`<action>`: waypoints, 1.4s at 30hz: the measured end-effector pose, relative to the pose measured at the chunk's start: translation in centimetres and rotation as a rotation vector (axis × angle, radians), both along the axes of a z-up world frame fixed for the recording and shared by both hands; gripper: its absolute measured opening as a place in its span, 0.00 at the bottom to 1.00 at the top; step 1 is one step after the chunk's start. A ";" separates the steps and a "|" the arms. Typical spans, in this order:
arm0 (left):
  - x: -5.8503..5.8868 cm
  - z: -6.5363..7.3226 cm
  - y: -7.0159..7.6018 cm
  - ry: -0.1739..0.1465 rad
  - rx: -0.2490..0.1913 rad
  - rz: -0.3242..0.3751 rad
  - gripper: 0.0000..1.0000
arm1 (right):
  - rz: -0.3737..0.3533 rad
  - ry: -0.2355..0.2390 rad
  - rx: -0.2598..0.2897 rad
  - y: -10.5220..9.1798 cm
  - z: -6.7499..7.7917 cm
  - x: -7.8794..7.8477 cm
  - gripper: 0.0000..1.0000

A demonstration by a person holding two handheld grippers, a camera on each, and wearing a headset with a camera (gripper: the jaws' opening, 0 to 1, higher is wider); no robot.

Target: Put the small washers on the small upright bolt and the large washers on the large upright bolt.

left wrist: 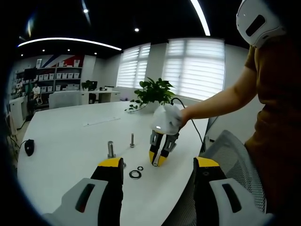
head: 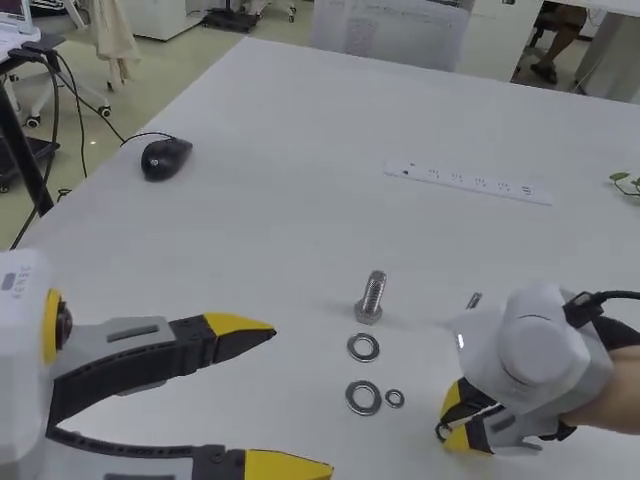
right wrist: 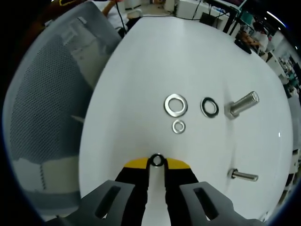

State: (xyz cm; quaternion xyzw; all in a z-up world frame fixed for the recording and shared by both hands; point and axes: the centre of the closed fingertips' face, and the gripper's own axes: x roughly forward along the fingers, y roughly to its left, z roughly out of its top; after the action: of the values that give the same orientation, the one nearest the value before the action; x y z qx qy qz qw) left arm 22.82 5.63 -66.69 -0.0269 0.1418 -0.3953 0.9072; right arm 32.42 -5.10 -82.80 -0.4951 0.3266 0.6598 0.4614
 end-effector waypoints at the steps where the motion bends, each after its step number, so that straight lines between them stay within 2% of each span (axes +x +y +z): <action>1: 0.0 -0.1 -0.1 0.002 0.001 -0.003 0.59 | -0.007 0.005 0.002 0.0 0.0 0.0 0.12; 6: -0.1 -0.1 -0.3 0.005 0.002 -0.007 0.59 | -0.020 0.006 -0.007 -0.3 0.1 0.2 0.12; 9: 0.1 -0.1 -0.3 0.004 0.000 -0.006 0.59 | -0.031 0.009 0.000 -0.6 0.8 0.7 0.12; 13: 0.2 -0.3 -0.4 0.007 0.005 -0.010 0.59 | -0.054 -0.009 0.009 -1.1 2.0 2.1 0.12; 18: 0.4 -0.4 -0.7 0.010 0.003 -0.016 0.59 | -0.099 -0.054 0.030 -1.9 3.6 4.7 0.12; 23: 0.6 -0.4 -0.9 0.010 -0.001 -0.023 0.59 | -0.123 -0.091 0.043 -2.2 4.8 6.6 0.12; 30: 0.9 -0.5 -0.8 0.014 0.002 -0.026 0.59 | -0.143 -0.123 0.056 -1.9 6.1 8.6 0.12; 34: 1.1 -0.3 -0.8 0.010 -0.001 -0.029 0.59 | -0.137 -0.157 0.071 -1.4 6.8 9.8 0.12; 42: 1.4 -0.4 -0.7 0.014 0.001 -0.023 0.59 | -0.125 -0.185 0.071 -0.7 7.7 11.6 0.12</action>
State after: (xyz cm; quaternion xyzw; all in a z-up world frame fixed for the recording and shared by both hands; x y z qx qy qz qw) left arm 24.22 4.97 -67.05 -0.0276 0.1487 -0.4055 0.9015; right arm 44.02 -5.84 -75.08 -0.5157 0.2892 0.5926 0.5470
